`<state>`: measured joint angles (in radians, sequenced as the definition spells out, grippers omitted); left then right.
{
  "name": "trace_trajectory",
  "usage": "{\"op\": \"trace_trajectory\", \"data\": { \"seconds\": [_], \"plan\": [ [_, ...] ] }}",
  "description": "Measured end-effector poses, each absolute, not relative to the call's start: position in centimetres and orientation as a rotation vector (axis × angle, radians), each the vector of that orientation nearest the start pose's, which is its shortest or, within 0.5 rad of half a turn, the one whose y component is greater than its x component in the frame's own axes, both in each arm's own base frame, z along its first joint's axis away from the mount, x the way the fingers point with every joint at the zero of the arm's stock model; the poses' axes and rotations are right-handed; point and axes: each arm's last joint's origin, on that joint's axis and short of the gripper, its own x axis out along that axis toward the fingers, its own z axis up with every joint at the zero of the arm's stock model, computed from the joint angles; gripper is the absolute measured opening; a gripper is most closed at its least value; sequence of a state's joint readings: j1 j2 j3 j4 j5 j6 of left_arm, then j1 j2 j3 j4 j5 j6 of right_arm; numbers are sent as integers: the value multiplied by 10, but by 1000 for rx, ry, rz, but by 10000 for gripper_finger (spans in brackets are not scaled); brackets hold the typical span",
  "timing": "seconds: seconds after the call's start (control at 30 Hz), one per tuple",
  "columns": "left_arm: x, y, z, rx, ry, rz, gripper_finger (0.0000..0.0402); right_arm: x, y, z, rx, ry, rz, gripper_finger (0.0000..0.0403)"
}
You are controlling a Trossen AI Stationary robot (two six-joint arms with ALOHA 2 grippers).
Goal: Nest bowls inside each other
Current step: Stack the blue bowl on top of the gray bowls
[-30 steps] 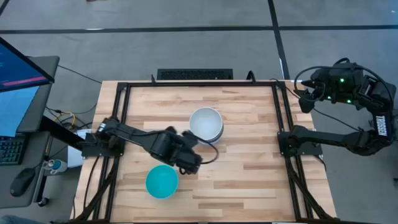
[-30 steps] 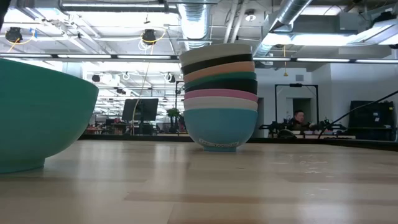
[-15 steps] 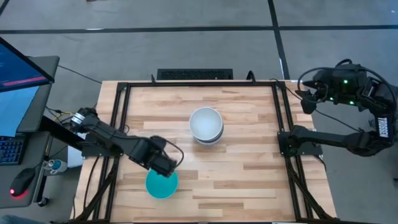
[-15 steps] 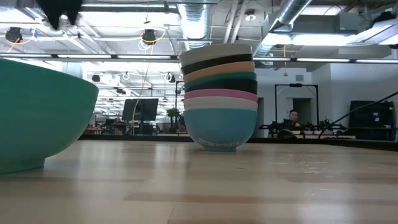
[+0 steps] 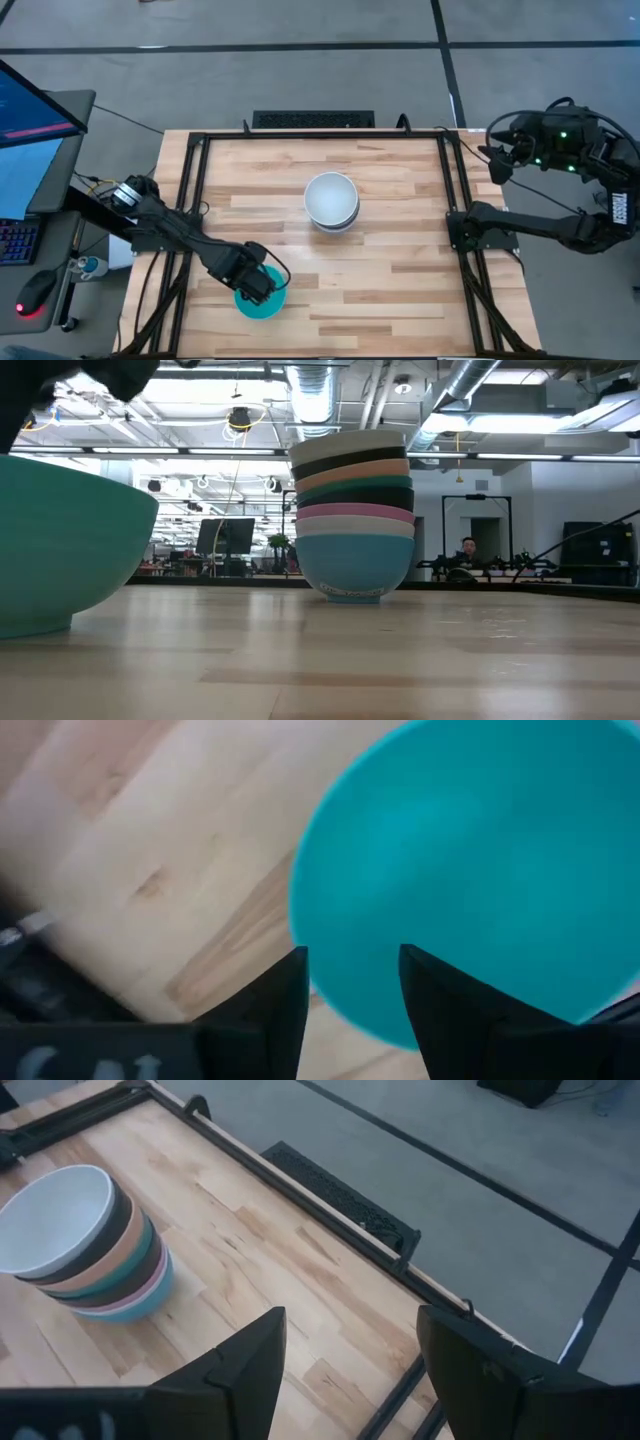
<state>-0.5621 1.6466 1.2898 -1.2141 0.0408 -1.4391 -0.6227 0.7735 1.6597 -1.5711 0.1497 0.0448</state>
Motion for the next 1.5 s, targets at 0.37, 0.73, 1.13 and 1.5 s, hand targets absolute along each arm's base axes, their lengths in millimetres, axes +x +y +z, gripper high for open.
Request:
{"op": "trace_trajectory", "data": {
  "seconds": [0.37,0.73,1.13,1.5],
  "plan": [
    [239,-152,203,-678,1506,653,149,17,-17,455,234,684,-743,250],
    [243,-149,203,-739,1486,609,142,22,-21,455,261,694,-752,250],
    [229,-135,229,-568,1601,723,146,36,-30,454,258,738,-744,250],
    [225,-134,197,-622,1617,678,149,36,-30,454,263,735,-747,250]
  ]
}}
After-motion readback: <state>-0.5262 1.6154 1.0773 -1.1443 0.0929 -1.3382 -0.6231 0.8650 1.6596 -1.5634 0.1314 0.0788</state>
